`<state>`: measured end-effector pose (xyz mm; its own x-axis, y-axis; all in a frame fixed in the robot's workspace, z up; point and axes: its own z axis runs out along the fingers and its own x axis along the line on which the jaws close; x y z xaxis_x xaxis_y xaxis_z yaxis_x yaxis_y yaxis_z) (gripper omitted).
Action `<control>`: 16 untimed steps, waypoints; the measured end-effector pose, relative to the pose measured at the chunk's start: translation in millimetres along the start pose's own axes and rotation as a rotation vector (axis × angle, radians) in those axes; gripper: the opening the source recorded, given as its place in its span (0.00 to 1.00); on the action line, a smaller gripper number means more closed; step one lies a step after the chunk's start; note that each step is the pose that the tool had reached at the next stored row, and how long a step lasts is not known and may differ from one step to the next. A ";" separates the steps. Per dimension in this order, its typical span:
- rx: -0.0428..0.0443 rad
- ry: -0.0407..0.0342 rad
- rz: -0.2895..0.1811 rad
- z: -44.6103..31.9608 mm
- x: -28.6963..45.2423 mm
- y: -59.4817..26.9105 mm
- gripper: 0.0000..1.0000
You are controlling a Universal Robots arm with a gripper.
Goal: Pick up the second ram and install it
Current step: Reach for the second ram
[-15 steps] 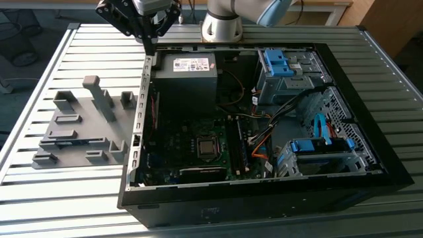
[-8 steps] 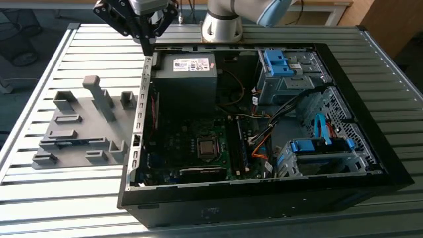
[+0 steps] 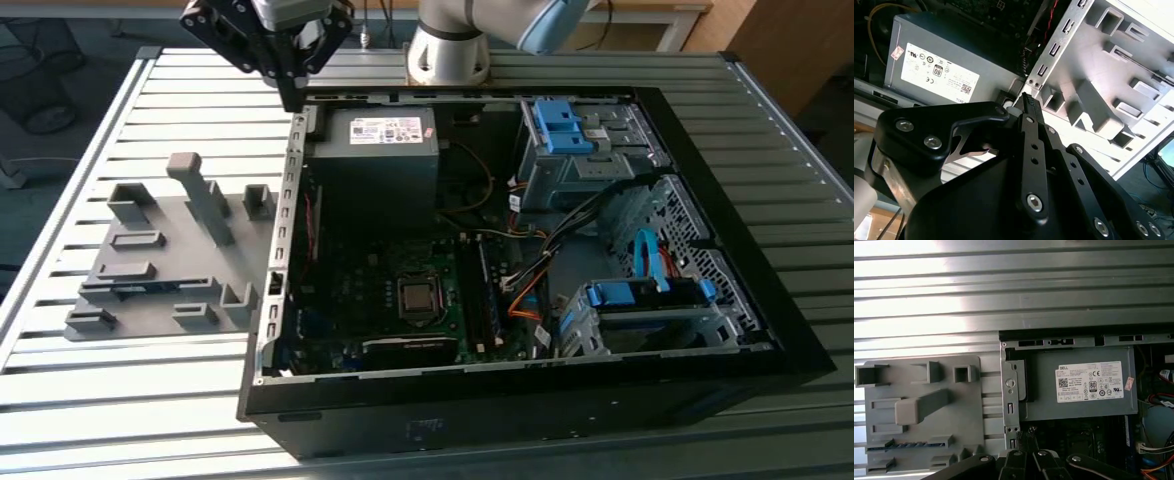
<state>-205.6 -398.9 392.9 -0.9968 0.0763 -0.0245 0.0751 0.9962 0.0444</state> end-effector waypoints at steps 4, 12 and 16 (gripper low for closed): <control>0.0000 0.0000 0.000 0.0 2.7 -0.2 0.11; 0.0000 0.0000 0.000 -0.1 7.7 -0.6 0.11; -0.0001 0.0000 0.000 -0.1 9.9 -0.8 0.11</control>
<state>-215.5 -399.0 392.7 -0.9968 0.0762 -0.0245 0.0750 0.9962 0.0444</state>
